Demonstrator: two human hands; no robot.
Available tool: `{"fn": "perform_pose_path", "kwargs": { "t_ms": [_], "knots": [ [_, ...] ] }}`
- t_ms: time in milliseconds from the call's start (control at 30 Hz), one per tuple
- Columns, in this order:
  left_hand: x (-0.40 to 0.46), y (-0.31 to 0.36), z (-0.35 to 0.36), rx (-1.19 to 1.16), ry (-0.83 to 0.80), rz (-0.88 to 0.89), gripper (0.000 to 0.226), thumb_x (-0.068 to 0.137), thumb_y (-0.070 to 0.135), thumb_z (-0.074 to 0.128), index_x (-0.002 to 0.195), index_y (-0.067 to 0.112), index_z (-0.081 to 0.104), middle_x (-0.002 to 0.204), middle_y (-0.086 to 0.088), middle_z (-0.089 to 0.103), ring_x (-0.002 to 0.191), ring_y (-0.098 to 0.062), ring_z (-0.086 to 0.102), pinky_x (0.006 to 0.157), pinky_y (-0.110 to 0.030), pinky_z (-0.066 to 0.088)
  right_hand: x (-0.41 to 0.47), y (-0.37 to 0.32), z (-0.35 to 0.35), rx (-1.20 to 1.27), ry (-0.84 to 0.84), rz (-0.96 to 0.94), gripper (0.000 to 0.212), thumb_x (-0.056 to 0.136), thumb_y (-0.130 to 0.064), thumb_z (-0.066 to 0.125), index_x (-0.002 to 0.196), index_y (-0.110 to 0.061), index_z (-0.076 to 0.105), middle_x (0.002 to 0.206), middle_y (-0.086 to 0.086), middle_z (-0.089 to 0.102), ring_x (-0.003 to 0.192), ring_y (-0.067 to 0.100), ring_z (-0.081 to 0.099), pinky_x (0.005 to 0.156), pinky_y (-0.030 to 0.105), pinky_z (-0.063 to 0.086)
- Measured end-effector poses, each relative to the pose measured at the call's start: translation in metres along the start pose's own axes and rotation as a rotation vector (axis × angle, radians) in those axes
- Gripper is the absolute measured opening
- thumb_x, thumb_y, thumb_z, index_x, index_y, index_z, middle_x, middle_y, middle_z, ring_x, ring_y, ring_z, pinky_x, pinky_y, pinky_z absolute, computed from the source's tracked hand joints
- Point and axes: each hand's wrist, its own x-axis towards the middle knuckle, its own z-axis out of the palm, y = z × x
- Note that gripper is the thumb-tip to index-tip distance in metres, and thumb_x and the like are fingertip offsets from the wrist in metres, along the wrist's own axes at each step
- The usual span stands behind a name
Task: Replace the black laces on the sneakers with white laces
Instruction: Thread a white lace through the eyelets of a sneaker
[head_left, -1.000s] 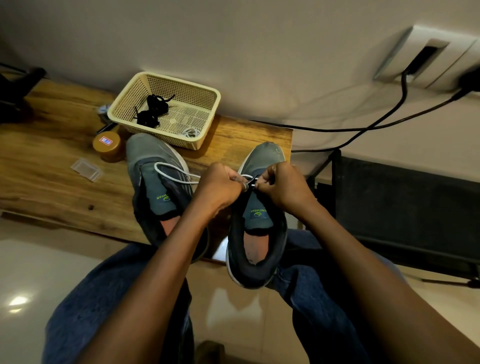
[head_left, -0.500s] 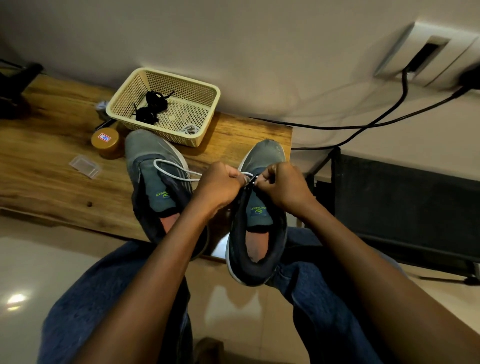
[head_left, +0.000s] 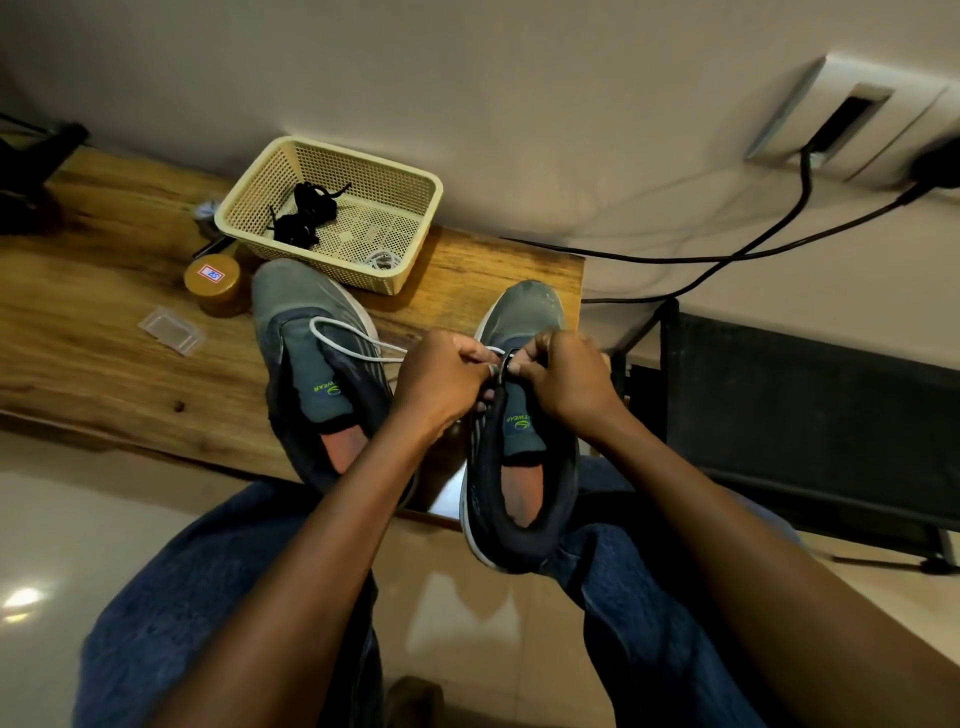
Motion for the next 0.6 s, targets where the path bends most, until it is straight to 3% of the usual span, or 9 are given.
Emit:
{"fn": "perform_pose_path", "kwargs": {
  "t_ms": [267,400,500,600],
  "knots": [
    [0.001,-0.004,0.002,0.006,0.034,0.013,0.022,0.089,0.005,0.064,0.075,0.022,0.065,0.07,-0.003,0.067,0.062,-0.018,0.066,0.073,-0.044,0.059,0.0,0.004,0.006,0.04,-0.004,0.046,0.018,0.09,-0.024,0.064,0.073,-0.018,0.066,0.088,0.0,0.07,0.102,0.019,0.057,0.087,0.037,0.033],
    [0.001,-0.005,0.002,0.017,0.031,0.016,0.018,0.088,0.007,0.065,0.077,0.021,0.067,0.07,-0.002,0.068,0.062,-0.016,0.066,0.075,-0.045,0.059,0.0,0.002,0.01,0.131,0.002,0.061,0.028,0.088,-0.021,0.065,0.06,-0.02,0.06,0.075,-0.001,0.068,0.093,0.023,0.061,0.092,0.052,0.042],
    [-0.001,0.0,0.0,0.105,0.033,0.051,0.009,0.088,0.021,0.067,0.086,0.019,0.075,0.083,-0.004,0.074,0.071,-0.018,0.067,0.074,-0.033,0.054,-0.004,-0.004,0.009,0.087,0.055,0.099,0.028,0.089,-0.02,0.062,0.061,-0.02,0.059,0.079,0.002,0.069,0.095,0.026,0.061,0.091,0.05,0.043],
    [-0.006,0.006,-0.002,0.23,0.003,0.052,0.021,0.08,0.033,0.074,0.096,0.019,0.075,0.092,0.002,0.073,0.082,-0.013,0.066,0.075,-0.027,0.05,-0.004,-0.004,0.004,0.049,0.057,0.091,0.016,0.086,-0.013,0.06,0.072,-0.014,0.067,0.084,0.009,0.071,0.091,0.028,0.063,0.085,0.043,0.048]
  ]
}}
